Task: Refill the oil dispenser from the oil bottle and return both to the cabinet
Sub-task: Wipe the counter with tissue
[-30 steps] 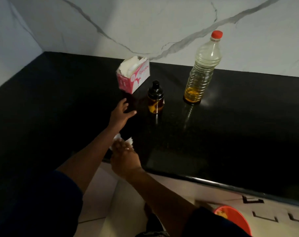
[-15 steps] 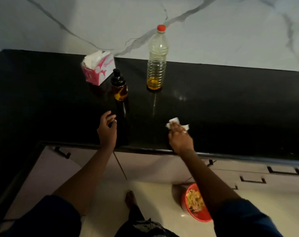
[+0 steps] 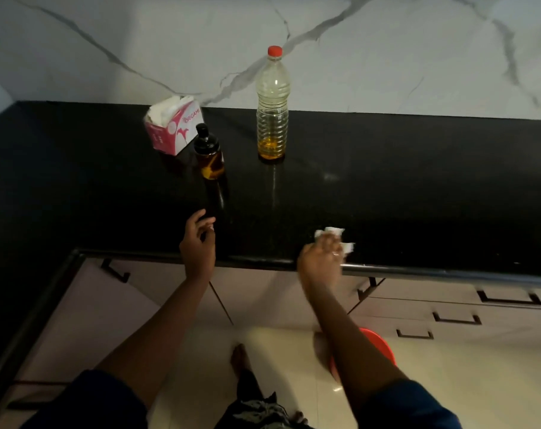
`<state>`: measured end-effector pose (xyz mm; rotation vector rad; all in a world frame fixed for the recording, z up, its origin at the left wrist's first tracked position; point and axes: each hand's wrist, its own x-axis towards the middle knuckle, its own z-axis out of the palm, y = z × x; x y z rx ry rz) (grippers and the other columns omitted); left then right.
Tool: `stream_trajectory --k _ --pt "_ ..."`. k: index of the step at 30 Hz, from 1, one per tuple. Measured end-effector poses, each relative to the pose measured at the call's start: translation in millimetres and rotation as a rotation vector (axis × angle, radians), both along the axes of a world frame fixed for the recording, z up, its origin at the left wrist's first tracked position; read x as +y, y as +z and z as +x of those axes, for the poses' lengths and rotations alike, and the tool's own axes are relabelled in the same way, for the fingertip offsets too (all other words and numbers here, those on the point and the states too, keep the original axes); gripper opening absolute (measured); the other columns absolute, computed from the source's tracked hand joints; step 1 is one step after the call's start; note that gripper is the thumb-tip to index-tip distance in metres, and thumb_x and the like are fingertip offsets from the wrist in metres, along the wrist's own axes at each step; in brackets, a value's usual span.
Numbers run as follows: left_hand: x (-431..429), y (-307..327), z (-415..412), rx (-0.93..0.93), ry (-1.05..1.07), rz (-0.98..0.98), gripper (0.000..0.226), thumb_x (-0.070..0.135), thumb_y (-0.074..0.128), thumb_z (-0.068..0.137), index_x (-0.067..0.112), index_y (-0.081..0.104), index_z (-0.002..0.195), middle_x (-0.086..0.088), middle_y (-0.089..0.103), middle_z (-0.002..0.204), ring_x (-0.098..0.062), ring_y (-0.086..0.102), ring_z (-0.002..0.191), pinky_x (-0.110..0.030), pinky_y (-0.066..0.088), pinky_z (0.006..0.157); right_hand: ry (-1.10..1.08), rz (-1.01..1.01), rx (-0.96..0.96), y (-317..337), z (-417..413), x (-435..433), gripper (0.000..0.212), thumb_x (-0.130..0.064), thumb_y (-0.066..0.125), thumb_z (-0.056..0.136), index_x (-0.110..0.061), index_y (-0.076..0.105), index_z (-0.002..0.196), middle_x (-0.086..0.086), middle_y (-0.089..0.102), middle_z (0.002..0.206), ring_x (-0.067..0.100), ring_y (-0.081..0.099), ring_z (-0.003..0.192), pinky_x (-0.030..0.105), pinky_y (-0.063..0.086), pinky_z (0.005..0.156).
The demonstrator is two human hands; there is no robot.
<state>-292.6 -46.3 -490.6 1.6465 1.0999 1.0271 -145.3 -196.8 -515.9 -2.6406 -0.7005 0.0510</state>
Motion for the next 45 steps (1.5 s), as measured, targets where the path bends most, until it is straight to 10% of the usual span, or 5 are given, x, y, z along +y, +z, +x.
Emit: stream_trajectory --k 8,19,26,36,45 --pt "-5.5 -3.3 -8.1 -0.010 0.017 0.001 0.039 0.001 0.048 0.092 0.010 0.047 0.130 -0.008 0.062 0.117 -0.014 0.058 0.110 -0.015 0.046 0.084 0.645 0.011 -0.067 -3.4 -83.1 41.3 0.046 -0.026 0.037 0.082 -0.006 0.066 0.113 0.011 0.066 0.117 0.023 0.060 0.114 0.037 0.042 0.100" --pt "17.2 -0.2 6.8 -0.017 -0.011 -0.005 0.036 0.000 0.048 0.092 0.013 0.050 0.126 -0.004 0.063 0.112 -0.017 0.059 0.110 -0.028 0.046 0.097 -0.160 -0.126 0.005 -5.8 101.3 -51.6 0.051 -0.020 0.026 0.094 0.006 0.037 0.136 0.025 0.039 0.142 0.036 0.033 0.134 0.047 0.026 0.110" --pt "49.7 0.6 14.6 0.014 -0.003 0.049 0.036 0.001 0.051 0.091 0.011 0.051 0.125 -0.004 0.064 0.111 -0.014 0.060 0.107 -0.022 0.048 0.091 0.015 -0.261 0.103 4.6 155.5 58.5 0.051 -0.022 0.031 0.097 0.005 0.026 0.141 0.024 0.029 0.147 0.039 0.028 0.134 0.048 0.025 0.110" --pt "64.2 2.4 67.6 0.028 -0.045 -0.035 0.038 0.001 0.051 0.090 0.008 0.049 0.127 -0.006 0.063 0.113 -0.011 0.058 0.106 -0.016 0.044 0.091 0.807 -0.124 0.105 19.1 -12.8 123.4 0.049 -0.020 0.036 0.097 -0.016 0.028 0.145 0.003 0.026 0.153 0.016 0.020 0.141 0.024 0.011 0.113" --pt "78.3 5.4 58.5 -0.011 -0.054 -0.097 0.045 0.002 0.058 0.088 0.009 0.046 0.130 -0.004 0.060 0.114 -0.011 0.057 0.106 -0.023 0.046 0.092 0.274 -0.211 0.202 26.2 173.8 97.9 0.047 -0.019 0.032 0.100 -0.011 0.025 0.146 0.009 0.021 0.155 0.026 0.023 0.141 0.039 0.024 0.111"
